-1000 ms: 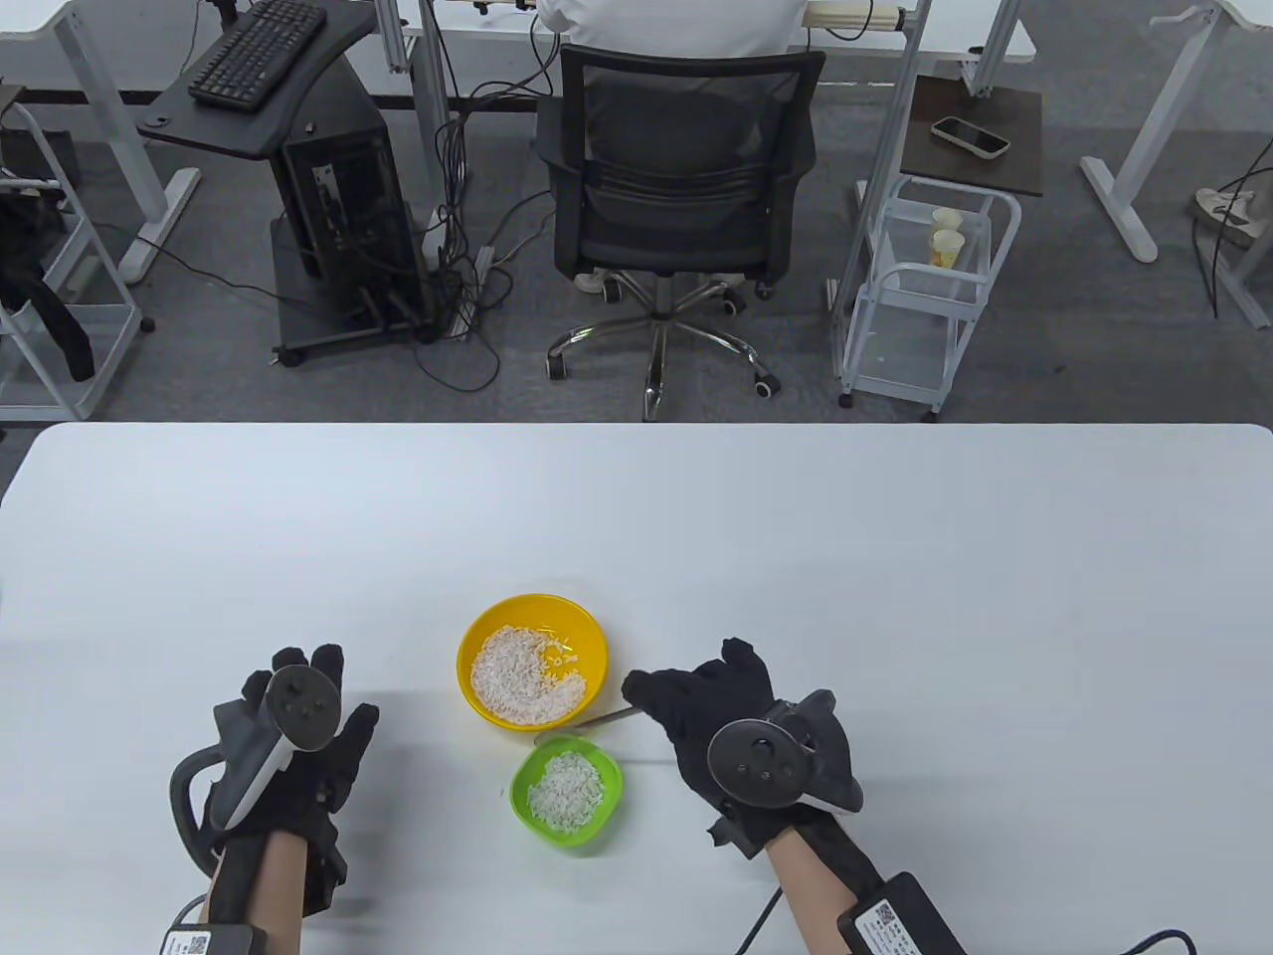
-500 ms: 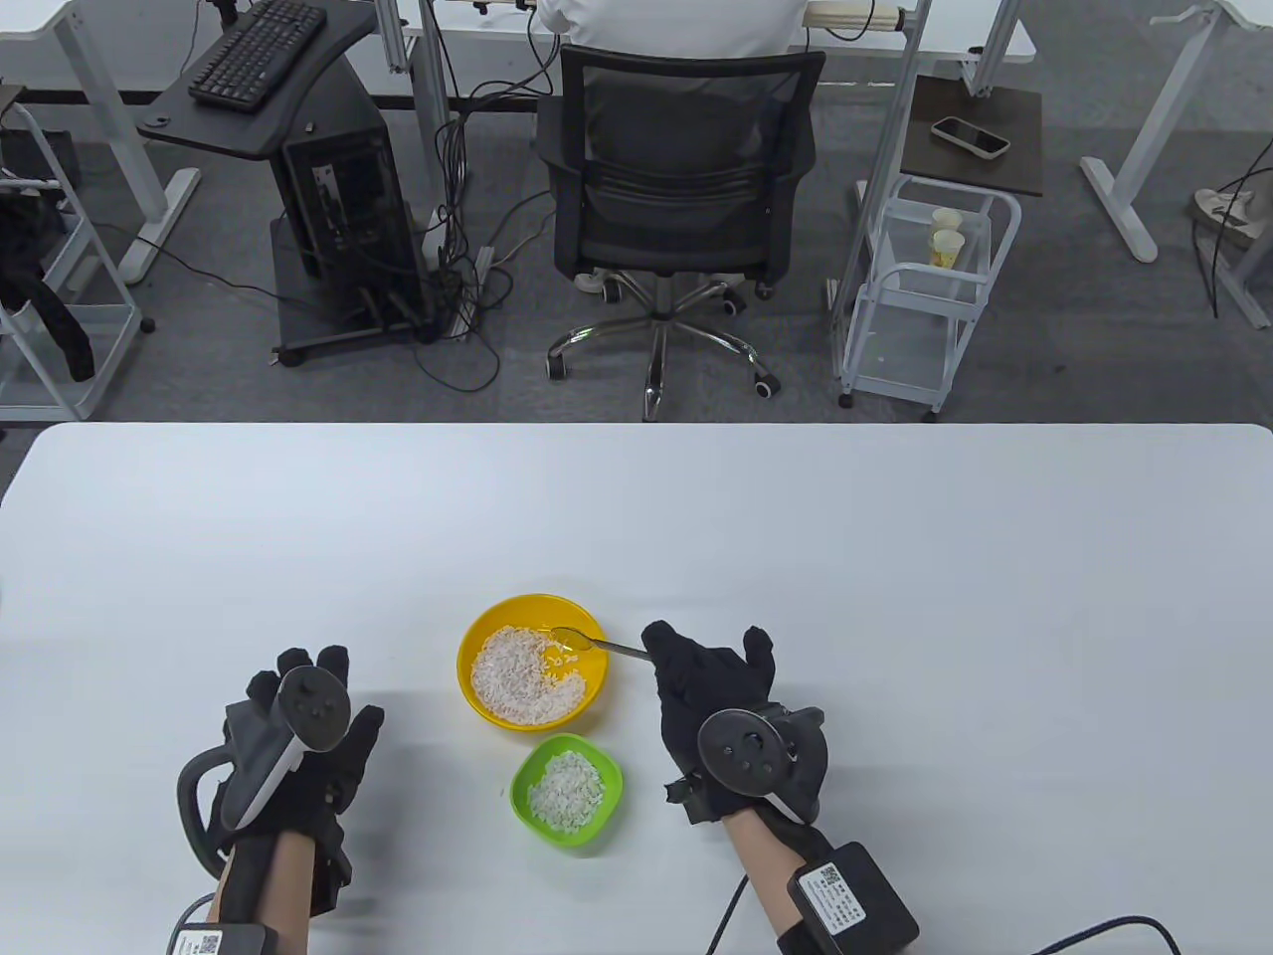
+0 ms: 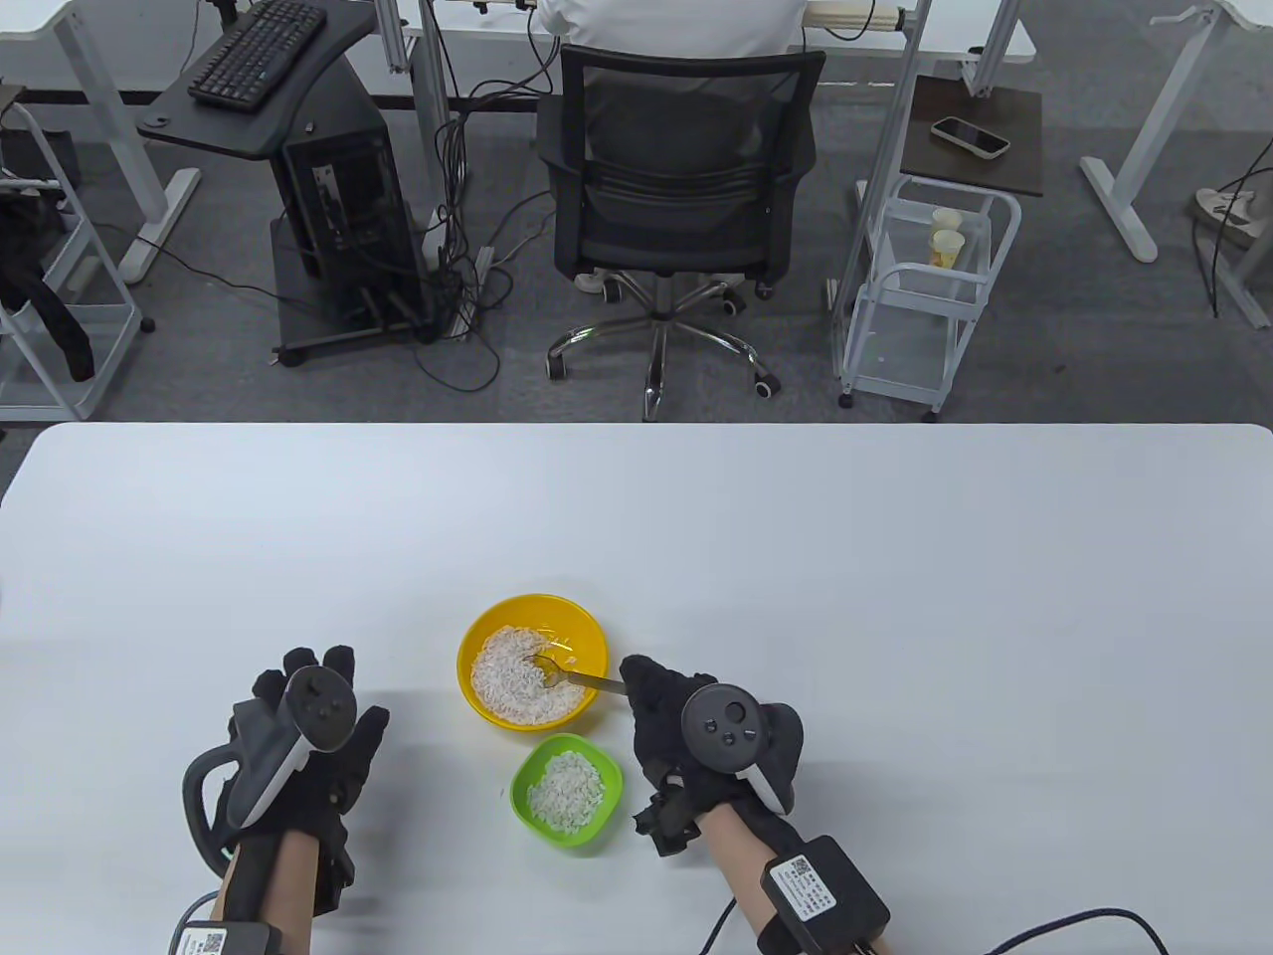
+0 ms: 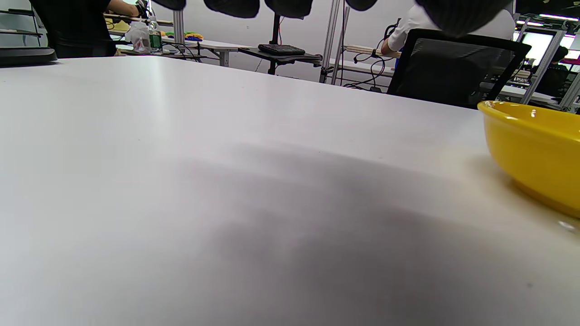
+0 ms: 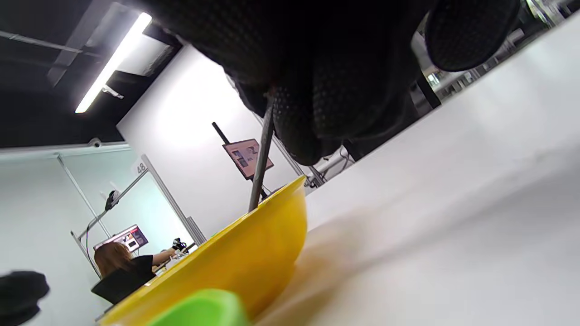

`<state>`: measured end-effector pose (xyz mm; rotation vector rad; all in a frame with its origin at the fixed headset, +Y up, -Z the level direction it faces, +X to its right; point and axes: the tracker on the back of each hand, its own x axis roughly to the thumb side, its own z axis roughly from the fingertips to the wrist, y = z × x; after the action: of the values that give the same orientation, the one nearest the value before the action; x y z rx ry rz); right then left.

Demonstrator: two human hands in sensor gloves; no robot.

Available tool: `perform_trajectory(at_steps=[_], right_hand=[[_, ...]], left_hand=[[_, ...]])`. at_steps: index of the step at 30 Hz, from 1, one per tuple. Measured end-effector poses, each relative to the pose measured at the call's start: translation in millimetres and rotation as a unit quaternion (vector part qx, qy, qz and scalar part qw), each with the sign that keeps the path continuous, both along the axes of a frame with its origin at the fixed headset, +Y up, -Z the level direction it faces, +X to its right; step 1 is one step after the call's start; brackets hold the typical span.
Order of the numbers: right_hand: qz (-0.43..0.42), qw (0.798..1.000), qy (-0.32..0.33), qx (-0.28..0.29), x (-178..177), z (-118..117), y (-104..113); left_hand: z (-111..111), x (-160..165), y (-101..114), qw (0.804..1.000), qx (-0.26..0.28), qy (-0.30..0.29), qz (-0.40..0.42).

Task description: Scoop rice into small dish

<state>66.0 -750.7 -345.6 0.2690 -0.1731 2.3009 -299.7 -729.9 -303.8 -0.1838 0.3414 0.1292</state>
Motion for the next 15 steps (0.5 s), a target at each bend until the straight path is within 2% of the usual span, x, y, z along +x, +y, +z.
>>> perform_trajectory(at_steps=[6, 10, 15], right_hand=[[-0.092, 0.991, -0.009, -0.101, 7.8, -4.0, -11.5], [-0.155, 0.974, -0.031, -0.162, 13.3, -4.9, -20.2], [-0.184, 0.965, -0.042, -0.181, 17.7, -5.5, -24.6]], left_hand=[[-0.2, 0.6, 0.0, 1.000, -0.001, 0.000, 0.000], [0.4, 1.6, 0.3, 1.000, -0.002, 0.000, -0.001], [0.1, 1.6, 0.3, 1.000, -0.002, -0.001, -0.002]])
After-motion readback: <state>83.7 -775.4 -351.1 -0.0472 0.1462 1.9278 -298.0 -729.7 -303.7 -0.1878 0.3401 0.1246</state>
